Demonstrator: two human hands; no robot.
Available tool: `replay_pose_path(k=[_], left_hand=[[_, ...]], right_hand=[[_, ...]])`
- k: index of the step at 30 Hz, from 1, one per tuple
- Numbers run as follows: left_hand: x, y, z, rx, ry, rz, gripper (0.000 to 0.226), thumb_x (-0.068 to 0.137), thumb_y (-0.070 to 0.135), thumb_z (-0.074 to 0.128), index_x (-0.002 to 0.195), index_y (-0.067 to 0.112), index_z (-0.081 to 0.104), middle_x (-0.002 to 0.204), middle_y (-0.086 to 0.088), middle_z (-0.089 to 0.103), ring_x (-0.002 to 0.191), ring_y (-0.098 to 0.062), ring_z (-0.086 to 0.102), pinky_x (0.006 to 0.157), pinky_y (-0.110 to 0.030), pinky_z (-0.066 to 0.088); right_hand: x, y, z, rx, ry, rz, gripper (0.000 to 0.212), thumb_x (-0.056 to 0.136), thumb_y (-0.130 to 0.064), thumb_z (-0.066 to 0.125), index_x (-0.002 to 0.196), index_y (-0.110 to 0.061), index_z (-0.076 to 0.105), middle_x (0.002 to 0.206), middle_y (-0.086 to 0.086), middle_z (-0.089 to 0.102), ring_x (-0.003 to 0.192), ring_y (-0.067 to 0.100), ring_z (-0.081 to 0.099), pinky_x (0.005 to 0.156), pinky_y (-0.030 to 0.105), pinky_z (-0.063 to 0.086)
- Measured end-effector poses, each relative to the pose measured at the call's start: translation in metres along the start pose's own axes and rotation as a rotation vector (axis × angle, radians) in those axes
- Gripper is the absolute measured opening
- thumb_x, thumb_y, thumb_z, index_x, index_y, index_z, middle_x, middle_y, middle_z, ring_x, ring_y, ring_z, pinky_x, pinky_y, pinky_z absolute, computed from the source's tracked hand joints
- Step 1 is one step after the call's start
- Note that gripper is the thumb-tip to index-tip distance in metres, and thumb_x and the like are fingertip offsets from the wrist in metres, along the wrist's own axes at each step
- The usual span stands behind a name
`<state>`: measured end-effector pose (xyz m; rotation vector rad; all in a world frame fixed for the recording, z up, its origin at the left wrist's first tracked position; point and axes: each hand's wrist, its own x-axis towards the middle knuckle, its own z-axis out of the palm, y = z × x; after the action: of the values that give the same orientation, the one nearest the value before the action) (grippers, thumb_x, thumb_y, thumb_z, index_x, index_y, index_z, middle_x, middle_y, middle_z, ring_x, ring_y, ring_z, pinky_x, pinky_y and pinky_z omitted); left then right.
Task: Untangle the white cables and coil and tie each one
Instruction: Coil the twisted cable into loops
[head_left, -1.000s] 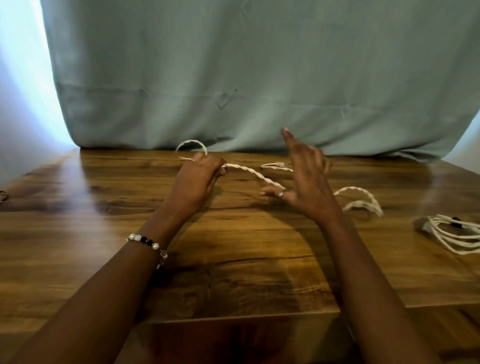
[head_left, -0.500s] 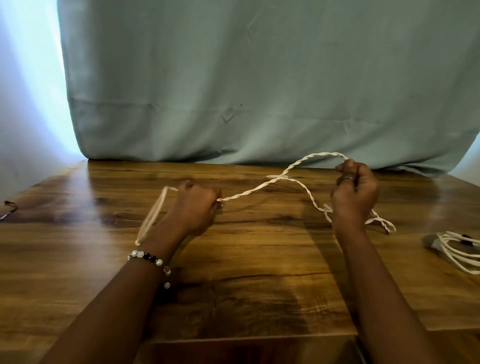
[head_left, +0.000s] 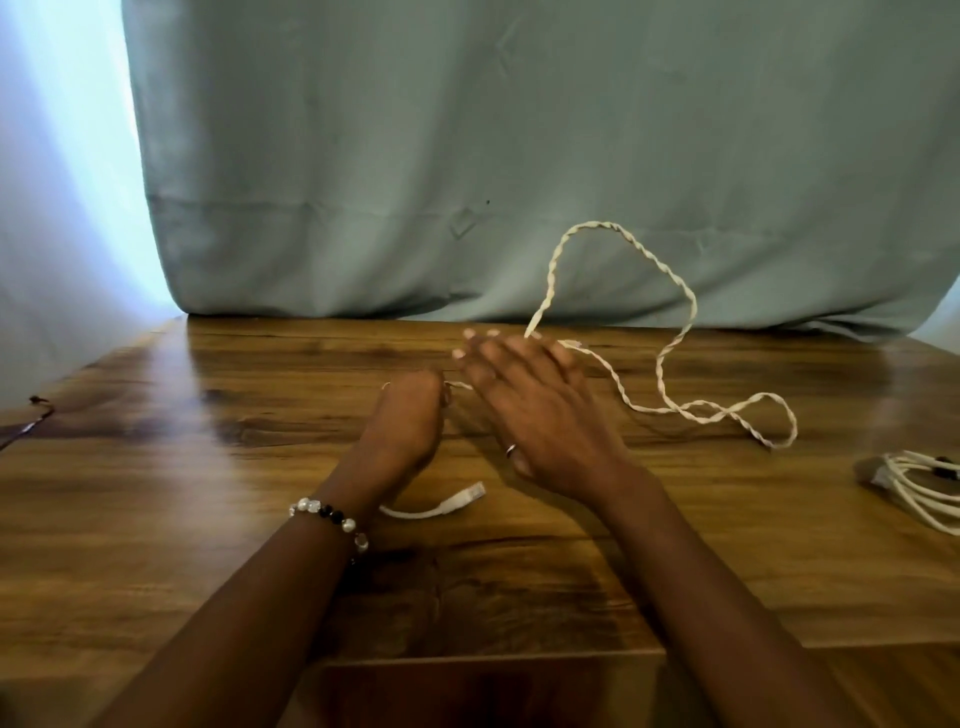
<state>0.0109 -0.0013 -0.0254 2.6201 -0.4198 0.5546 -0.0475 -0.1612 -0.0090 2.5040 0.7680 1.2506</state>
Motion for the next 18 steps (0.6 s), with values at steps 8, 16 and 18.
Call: replay_pose_path(k=[8, 16, 18], left_hand=[[0.001, 0.012, -0.017, -0.813, -0.212, -0.333, 0.009, 0.093, 0.000, 0.055, 0.098, 0.000, 0.062, 0.081, -0.018, 0.063, 0.057, -0.020, 0.054, 0.055, -0.034, 0.050], [-0.004, 0.014, -0.035, -1.144, -0.468, -0.453, 0.027, 0.087, 0.020, 0.066, 0.106, 0.001, 0.068, 0.088, -0.012, 0.073, 0.077, -0.020, 0.067, 0.071, -0.035, 0.057], [-0.005, 0.016, -0.036, -1.161, -0.561, -0.355, 0.035, 0.080, 0.022, 0.068, 0.109, 0.003, 0.068, 0.095, -0.013, 0.074, 0.084, -0.018, 0.068, 0.079, -0.034, 0.056]], right_hand=[[-0.007, 0.018, 0.023, -0.103, -0.070, 0.208, 0.012, 0.073, -0.012, 0.074, 0.085, -0.013, 0.074, 0.079, 0.007, 0.073, 0.080, 0.026, 0.067, 0.083, 0.036, 0.049], [-0.011, 0.033, 0.023, -0.018, 0.151, 0.550, 0.027, 0.084, -0.018, 0.044, 0.085, -0.010, 0.070, 0.075, 0.010, 0.069, 0.072, 0.029, 0.063, 0.070, 0.034, 0.031], [-0.011, 0.035, 0.025, -0.044, 0.173, 0.609, 0.020, 0.083, -0.012, 0.050, 0.085, -0.008, 0.069, 0.075, 0.012, 0.069, 0.072, 0.030, 0.063, 0.070, 0.035, 0.030]])
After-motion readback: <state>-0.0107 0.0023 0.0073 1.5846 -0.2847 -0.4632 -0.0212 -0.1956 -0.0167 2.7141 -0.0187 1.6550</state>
